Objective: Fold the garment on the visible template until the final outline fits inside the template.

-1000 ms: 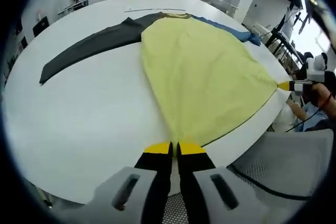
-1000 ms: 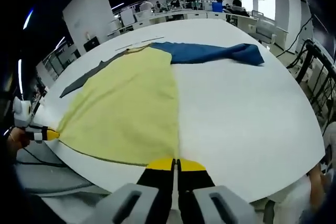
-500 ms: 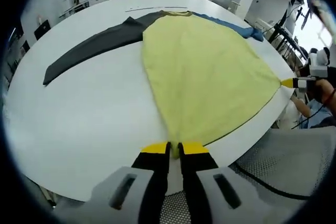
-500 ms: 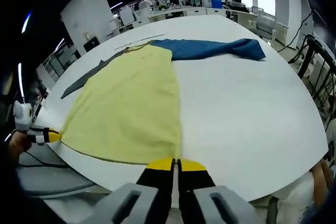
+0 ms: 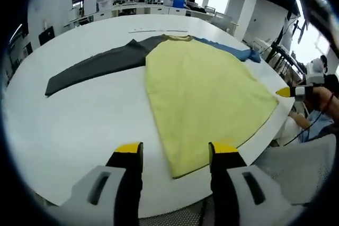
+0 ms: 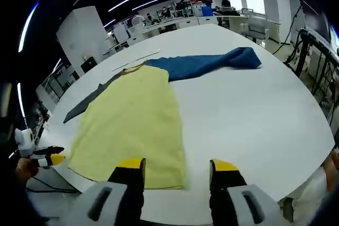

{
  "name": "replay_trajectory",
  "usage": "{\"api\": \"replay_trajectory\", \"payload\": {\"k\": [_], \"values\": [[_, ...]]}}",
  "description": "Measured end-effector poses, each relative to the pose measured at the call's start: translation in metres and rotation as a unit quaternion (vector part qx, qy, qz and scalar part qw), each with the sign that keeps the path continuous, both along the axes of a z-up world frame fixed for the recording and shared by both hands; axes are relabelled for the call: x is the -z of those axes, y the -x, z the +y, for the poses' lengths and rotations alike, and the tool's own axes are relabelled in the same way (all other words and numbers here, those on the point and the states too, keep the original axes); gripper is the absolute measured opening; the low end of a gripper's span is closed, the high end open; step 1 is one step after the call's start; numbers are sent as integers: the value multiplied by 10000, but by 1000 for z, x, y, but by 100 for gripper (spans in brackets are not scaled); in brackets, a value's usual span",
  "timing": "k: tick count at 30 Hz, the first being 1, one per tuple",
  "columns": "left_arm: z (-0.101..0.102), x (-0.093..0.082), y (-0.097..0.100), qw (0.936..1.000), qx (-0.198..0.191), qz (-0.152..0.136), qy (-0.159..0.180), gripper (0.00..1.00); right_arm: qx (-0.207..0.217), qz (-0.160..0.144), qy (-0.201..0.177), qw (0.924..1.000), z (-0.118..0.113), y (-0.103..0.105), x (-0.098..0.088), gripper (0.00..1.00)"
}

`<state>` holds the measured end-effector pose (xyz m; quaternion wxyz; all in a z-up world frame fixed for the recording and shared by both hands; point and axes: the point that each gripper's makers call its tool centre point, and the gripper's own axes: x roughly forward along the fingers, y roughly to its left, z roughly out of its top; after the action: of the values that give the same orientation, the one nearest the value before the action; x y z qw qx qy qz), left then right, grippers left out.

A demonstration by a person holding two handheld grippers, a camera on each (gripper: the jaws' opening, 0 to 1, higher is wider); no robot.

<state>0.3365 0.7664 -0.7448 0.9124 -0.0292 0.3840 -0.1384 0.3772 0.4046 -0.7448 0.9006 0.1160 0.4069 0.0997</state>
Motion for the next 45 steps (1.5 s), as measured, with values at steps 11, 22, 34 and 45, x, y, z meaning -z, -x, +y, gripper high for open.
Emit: {"api": "replay_trajectory", "payload": {"k": [11, 22, 34, 45], "values": [[-4, -11, -10, 9993, 12, -326, 163, 71, 440, -340, -116, 9984, -31, -38, -15, 68], [-6, -22, -20, 9979, -26, -604, 241, 86, 820, -513, -209, 9951, -70, -89, -25, 68], [-1, -28, -25, 9970, -67, -741, 192, 97, 1198, -528, -214, 9912, -98, -148, -25, 63], [6, -39, -31, 9951, -119, -978, -32, 98, 1767, -333, -334, 9831, -105, -171, -22, 54]]}}
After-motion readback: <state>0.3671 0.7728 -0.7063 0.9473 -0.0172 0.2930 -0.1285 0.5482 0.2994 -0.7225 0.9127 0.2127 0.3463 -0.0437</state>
